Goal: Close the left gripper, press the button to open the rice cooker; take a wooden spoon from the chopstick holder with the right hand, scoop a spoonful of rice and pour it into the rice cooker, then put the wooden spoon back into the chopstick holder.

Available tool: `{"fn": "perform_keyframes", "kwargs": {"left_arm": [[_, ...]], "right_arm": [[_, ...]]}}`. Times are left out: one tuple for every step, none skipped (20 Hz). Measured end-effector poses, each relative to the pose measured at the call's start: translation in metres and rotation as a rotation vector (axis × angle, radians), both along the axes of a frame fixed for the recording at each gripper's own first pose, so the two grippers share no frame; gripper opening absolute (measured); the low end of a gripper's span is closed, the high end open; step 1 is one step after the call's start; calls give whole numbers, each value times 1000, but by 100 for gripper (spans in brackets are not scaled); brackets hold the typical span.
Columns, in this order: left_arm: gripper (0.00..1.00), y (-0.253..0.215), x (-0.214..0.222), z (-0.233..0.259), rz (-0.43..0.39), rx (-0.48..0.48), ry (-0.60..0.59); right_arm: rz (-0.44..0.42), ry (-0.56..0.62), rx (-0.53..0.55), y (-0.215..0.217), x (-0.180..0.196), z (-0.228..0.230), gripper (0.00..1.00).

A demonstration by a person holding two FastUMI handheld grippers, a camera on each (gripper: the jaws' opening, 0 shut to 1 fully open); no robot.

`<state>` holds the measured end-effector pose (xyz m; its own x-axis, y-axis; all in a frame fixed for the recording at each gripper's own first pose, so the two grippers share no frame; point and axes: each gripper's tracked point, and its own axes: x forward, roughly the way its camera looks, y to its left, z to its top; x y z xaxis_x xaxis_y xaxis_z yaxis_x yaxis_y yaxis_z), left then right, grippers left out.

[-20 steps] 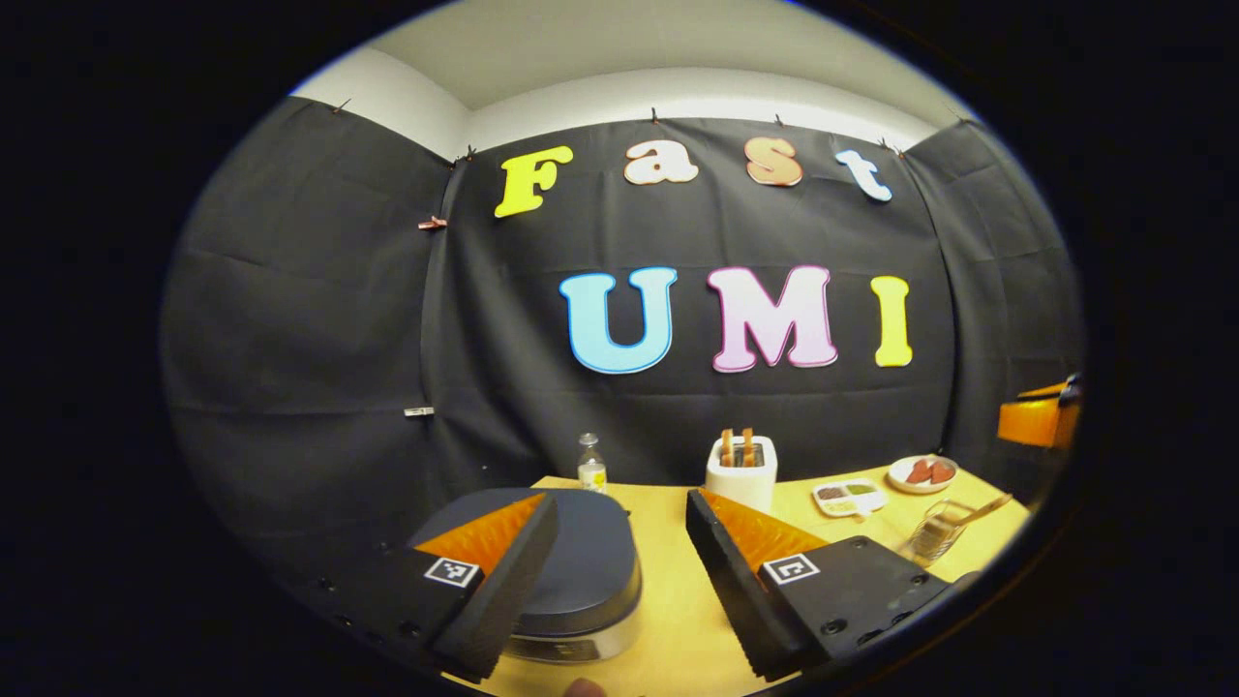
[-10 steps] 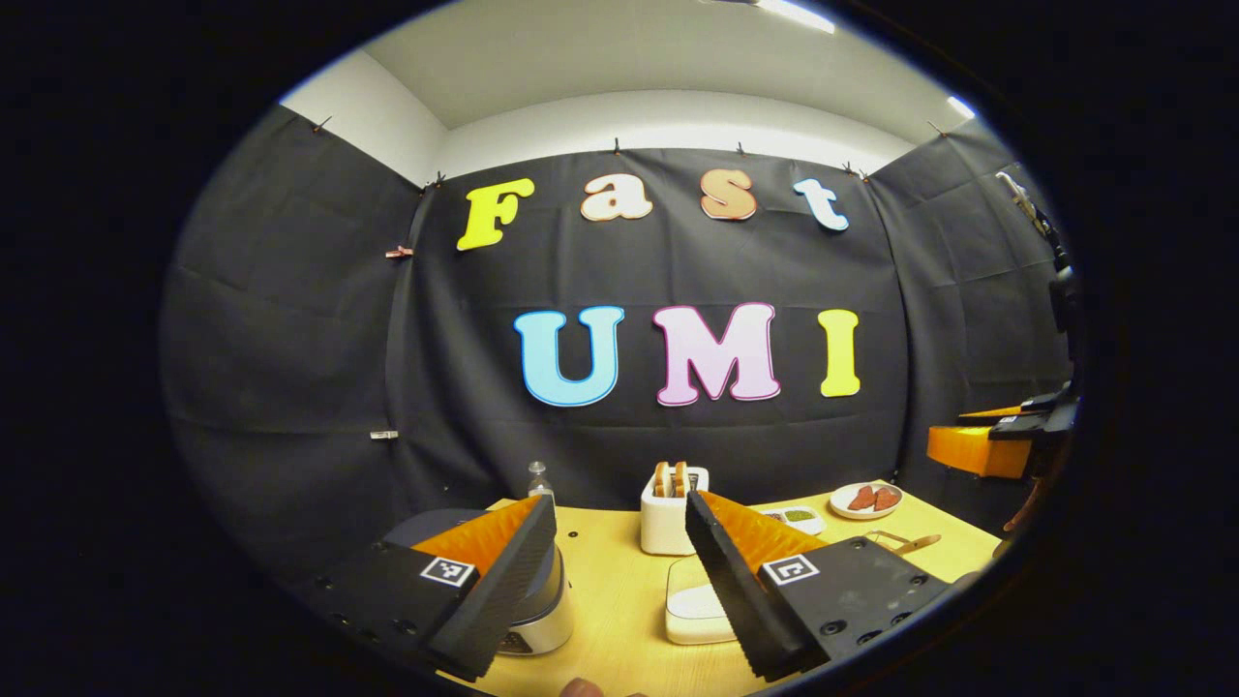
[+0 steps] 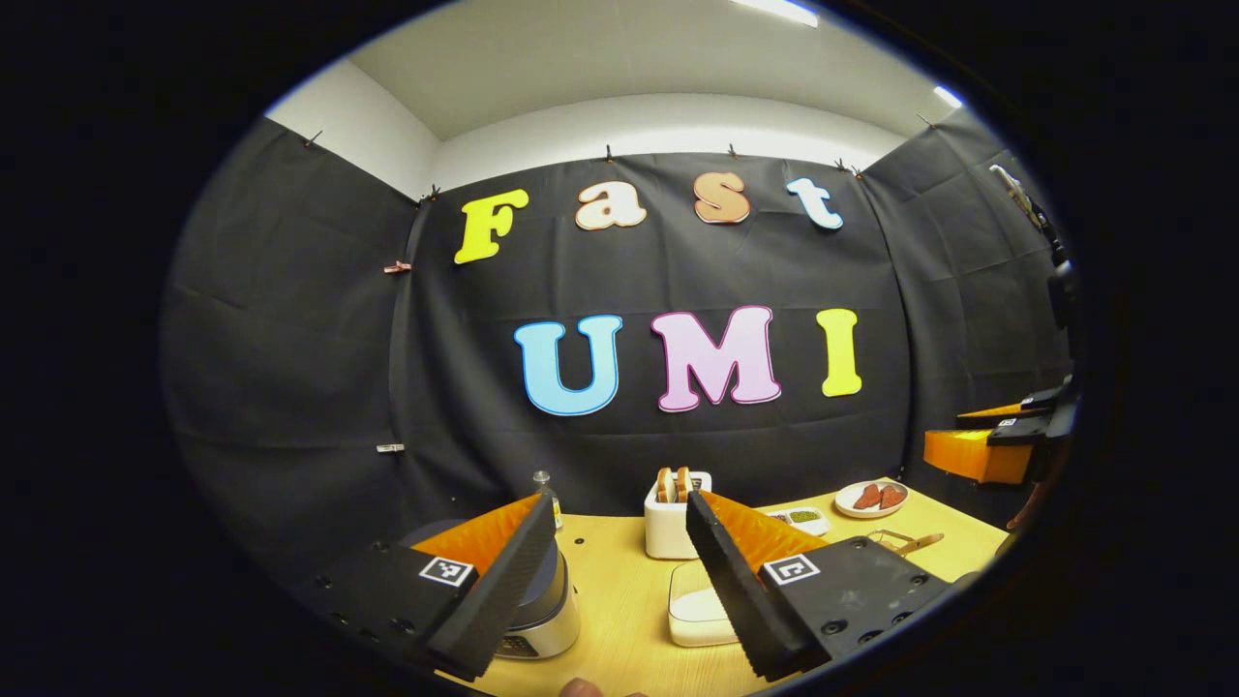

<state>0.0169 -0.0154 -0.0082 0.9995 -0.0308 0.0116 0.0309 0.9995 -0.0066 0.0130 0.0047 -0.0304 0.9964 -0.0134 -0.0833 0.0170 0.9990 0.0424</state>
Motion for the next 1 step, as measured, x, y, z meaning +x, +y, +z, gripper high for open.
{"fn": "perform_keyframes", "kwargs": {"left_arm": [[93,1,-1,0,2,-4,3]], "right_arm": [[-4,0,2,-1,0,0,59]]}}
